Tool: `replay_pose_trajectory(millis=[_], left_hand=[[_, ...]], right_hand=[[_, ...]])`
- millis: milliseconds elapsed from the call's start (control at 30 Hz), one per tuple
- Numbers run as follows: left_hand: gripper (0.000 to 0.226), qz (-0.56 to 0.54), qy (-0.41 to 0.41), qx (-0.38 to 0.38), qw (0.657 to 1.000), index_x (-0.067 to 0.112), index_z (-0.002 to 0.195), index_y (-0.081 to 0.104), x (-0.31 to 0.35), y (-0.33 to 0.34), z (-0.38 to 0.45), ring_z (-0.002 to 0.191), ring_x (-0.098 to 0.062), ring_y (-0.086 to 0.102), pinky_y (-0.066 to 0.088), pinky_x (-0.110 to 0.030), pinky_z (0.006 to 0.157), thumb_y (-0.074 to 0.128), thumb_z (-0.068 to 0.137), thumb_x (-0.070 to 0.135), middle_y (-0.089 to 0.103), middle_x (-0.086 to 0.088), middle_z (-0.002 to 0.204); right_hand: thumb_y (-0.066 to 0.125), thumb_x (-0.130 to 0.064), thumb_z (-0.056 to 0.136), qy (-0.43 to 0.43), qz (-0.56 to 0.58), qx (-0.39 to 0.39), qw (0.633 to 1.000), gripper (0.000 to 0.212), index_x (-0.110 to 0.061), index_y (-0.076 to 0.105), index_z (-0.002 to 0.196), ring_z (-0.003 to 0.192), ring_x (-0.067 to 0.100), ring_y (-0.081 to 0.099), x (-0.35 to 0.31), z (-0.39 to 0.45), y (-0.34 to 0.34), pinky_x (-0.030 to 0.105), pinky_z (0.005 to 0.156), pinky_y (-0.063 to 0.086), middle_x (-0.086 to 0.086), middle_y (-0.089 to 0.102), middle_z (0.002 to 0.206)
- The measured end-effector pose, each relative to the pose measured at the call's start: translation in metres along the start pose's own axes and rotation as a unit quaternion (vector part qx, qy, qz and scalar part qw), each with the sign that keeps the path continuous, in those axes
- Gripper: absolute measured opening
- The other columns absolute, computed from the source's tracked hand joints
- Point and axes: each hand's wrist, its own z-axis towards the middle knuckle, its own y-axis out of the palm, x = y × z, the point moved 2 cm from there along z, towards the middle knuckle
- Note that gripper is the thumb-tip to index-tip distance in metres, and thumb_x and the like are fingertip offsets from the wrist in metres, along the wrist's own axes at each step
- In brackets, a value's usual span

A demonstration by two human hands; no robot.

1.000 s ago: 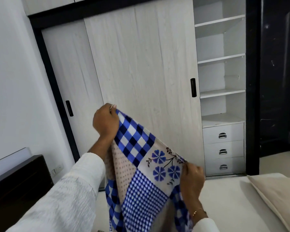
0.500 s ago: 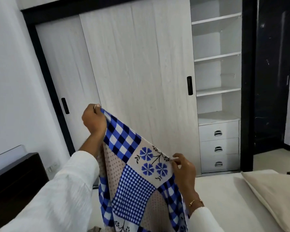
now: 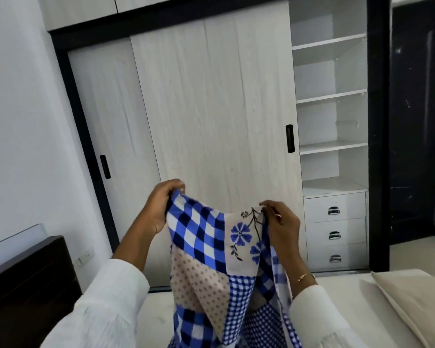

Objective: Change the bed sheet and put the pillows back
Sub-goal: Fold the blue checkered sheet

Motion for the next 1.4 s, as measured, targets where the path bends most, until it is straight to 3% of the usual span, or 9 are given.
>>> replay_pose_trajectory(millis=[100,167,300,500,700,833,1000,1233,1400], left_hand=[[0.032,0.013,0.032,0.251,0.967,0.015,0.059,0.045,-0.004,-0.038,0.014,0.061,-0.017,0.044,0.039,-0.029,0.062,0.048,0.091,0.013,0.045,-0.002,0.06],[0.032,0.105,0.038,0.315,0.943,0.012,0.062,0.046,-0.011,-0.056,0.021,0.068,-0.02,0.045,0.039,-0.033,0.068,0.046,0.094,0.017,0.048,-0.003,0.066],[0.029,0.178,0.03,0.319,0.93,0.006,0.07,0.05,-0.025,-0.064,0.026,0.074,-0.022,0.047,0.041,-0.034,0.073,0.045,0.095,0.019,0.05,-0.002,0.069],[0.025,0.205,-0.039,0.349,0.913,0.003,0.072,0.057,-0.058,-0.077,0.024,0.078,-0.024,0.052,0.046,-0.033,0.077,0.054,0.092,0.018,0.054,-0.005,0.071],[0.031,0.251,-0.012,0.356,0.9,0.004,0.066,0.05,-0.084,-0.049,0.028,0.073,-0.025,0.05,0.044,-0.035,0.07,0.052,0.093,0.019,0.053,-0.01,0.071],[0.031,0.327,0.062,0.266,0.905,-0.003,0.068,0.058,-0.108,-0.005,0.018,0.065,-0.024,0.05,0.03,-0.031,0.056,0.056,0.09,0.018,0.059,-0.015,0.068],[0.012,0.415,0.074,0.019,0.907,0.012,0.092,0.07,-0.141,0.057,-0.015,0.08,-0.017,0.063,0.048,-0.022,0.073,0.061,0.088,0.017,0.07,-0.003,0.087],[0.035,0.515,0.056,-0.233,0.823,0.025,0.123,0.061,-0.18,0.081,-0.047,0.104,-0.026,0.06,0.046,-0.032,0.088,0.051,0.093,0.01,0.065,-0.01,0.116],[0.032,0.56,0.038,-0.269,0.783,0.023,0.122,0.062,-0.187,0.088,-0.053,0.1,-0.027,0.06,0.046,-0.032,0.085,0.047,0.095,0.013,0.065,-0.011,0.115]], right_hand=[[0.057,0.007,0.085,0.022,-0.08,0.035,0.996,0.018,0.0,0.07,0.095,0.085,0.023,0.056,0.008,0.002,-0.009,0.008,0.069,0.036,0.012,0.069,0.09],[0.054,0.002,0.088,0.072,-0.125,-0.01,0.989,0.019,0.0,0.069,0.099,0.09,0.027,0.058,0.016,0.0,-0.01,0.018,0.072,0.036,0.013,0.068,0.096],[0.051,0.003,0.089,0.159,-0.098,-0.115,0.976,0.019,-0.009,0.063,0.097,0.076,0.02,0.056,0.024,-0.006,-0.006,0.017,0.058,0.04,0.006,0.063,0.084],[0.038,0.013,0.082,0.255,-0.12,-0.274,0.919,0.042,-0.014,0.064,0.062,0.066,0.012,0.054,0.038,-0.014,-0.004,0.003,0.051,0.037,-0.002,0.061,0.068],[0.037,0.007,0.091,0.244,-0.222,-0.313,0.89,0.038,-0.002,0.064,0.115,0.105,0.025,0.06,0.042,-0.016,0.015,0.022,0.086,0.043,0.014,0.064,0.117],[0.037,0.008,0.089,0.183,-0.236,-0.301,0.906,0.041,-0.003,0.06,0.121,0.108,0.029,0.057,0.041,-0.029,0.025,0.028,0.092,0.042,0.017,0.059,0.12],[0.042,0.004,0.091,0.188,-0.149,-0.286,0.928,0.042,-0.012,0.051,0.128,0.087,0.014,0.053,0.044,-0.069,0.023,0.009,0.07,0.037,0.006,0.06,0.099],[0.053,0.007,0.088,0.191,-0.113,-0.248,0.943,0.034,-0.001,0.051,0.122,0.086,0.015,0.059,0.054,-0.108,-0.007,0.011,0.071,0.044,0.003,0.059,0.096],[0.058,0.005,0.086,0.178,-0.108,-0.228,0.951,0.031,-0.002,0.054,0.116,0.078,0.013,0.06,0.052,-0.116,-0.024,0.0,0.064,0.041,0.009,0.067,0.087]])
